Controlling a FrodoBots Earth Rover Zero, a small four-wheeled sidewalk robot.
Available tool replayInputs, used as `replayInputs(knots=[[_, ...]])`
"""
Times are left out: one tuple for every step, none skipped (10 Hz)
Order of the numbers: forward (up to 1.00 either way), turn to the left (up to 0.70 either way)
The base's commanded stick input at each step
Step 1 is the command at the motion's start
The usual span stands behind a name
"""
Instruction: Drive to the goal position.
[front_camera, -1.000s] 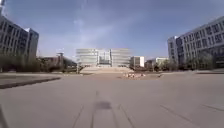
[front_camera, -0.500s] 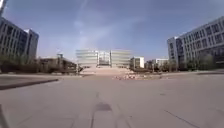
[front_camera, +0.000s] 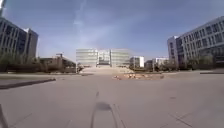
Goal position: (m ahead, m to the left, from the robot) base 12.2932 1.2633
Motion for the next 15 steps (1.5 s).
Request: replayInputs(knots=[[0.70, 0.00], [0.70, 0.00], [0.70, 0.00], [0.70, 0.00], [0.70, 0.00], [0.70, 0.00], [0.70, 0.00], [0.70, 0.00], [0.70, 0.00], [0.70, 0.00], [0.70, 0.00], [0.70, 0.00], [0.70, 0.00], [0.70, 0.00], [0.70, 0.00]])
